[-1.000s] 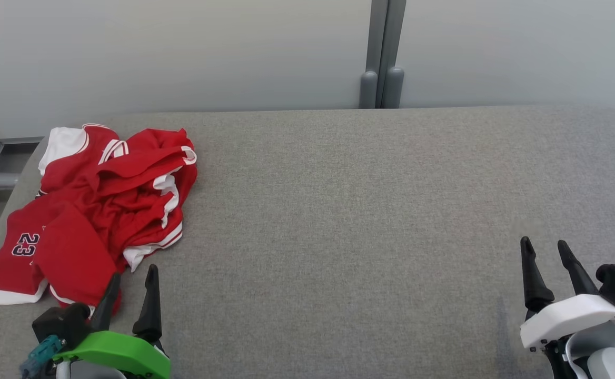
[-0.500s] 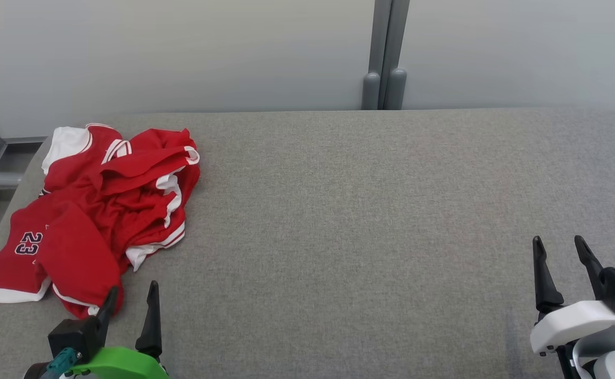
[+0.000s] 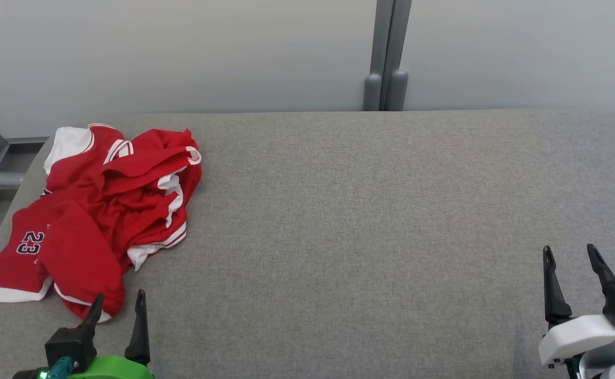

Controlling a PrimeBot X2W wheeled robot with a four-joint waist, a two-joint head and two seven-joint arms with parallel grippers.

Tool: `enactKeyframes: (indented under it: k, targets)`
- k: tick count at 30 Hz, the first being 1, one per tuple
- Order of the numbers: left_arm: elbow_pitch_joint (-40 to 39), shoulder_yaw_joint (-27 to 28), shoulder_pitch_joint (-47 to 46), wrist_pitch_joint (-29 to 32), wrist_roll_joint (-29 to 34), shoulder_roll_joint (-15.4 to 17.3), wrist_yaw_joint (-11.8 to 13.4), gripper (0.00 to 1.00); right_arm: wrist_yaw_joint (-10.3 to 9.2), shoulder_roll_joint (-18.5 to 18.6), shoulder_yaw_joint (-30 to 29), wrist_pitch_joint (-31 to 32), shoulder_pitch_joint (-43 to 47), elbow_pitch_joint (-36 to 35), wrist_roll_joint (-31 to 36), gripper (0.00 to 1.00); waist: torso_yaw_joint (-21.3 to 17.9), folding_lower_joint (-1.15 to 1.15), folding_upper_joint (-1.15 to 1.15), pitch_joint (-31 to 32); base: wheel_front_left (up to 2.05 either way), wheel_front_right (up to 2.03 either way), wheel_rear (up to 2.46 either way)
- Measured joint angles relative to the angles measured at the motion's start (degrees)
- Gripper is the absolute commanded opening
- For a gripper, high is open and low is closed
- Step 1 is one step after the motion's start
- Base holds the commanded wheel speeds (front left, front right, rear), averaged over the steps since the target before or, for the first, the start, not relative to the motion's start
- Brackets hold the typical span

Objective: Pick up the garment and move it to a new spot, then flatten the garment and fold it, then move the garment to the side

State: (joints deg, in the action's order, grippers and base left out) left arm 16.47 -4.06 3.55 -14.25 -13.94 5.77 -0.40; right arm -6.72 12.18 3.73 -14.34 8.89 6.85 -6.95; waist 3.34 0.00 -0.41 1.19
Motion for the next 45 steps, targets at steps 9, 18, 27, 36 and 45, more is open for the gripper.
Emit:
enactKeyframes:
  k: [9,18,27,36,45]
  targets:
    - [1.3,0.5,0.0,0.0,0.1,0.0,-0.1,1.00,0.68,0.0,-1.0,0.0,0.0,0.0,0.0,1.00,-0.2,0.00,0.00,0.1,0.00,0.00,0.00]
    - [1.6,0.2,-0.2,0.0,0.6,-0.5,-1.1,1.00,1.21,-0.1,-1.8,0.0,0.1,-0.4,0.2,1.00,0.4,0.00,0.00,0.2,0.00,0.00,0.00]
    - [1.4,2.0,-1.3,0.0,1.4,-1.2,-0.9,1.00,4.21,-0.1,-0.2,0.0,0.9,0.0,1.0,1.00,5.2,0.00,0.00,0.3,0.00,0.00,0.00]
    - [-0.2,6.2,2.5,0.0,1.4,-1.2,1.5,1.00,7.99,-1.5,4.7,0.0,-3.0,1.4,2.5,1.00,11.6,0.00,0.00,0.8,0.00,0.00,0.00]
    - [-0.5,5.5,2.5,0.0,1.6,-1.3,0.4,1.00,7.53,-2.5,3.1,0.0,-3.6,1.8,2.5,1.00,18.4,0.00,0.00,1.1,0.00,0.00,0.00]
